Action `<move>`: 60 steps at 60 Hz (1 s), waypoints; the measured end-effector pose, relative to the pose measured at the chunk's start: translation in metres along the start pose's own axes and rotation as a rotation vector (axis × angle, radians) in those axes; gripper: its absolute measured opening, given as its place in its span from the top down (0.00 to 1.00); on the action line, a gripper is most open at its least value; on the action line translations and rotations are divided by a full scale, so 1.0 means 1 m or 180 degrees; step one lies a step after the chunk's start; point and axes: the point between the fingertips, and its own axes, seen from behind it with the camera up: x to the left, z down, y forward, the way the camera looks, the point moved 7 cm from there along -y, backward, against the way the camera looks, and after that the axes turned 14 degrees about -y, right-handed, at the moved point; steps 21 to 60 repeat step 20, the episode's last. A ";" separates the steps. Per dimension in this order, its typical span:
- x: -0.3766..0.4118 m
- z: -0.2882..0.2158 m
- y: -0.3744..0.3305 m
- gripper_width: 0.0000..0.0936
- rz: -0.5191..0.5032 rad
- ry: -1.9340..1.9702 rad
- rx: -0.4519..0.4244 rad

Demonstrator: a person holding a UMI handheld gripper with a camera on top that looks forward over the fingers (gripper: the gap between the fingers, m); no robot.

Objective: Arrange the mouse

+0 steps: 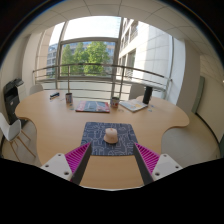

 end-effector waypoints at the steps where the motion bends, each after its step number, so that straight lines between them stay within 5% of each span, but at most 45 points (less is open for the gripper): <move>1: 0.001 0.001 -0.005 0.09 0.0004 -0.0009 -0.0003; 60: 0.011 0.010 -0.053 0.09 0.0010 -0.0004 -0.0023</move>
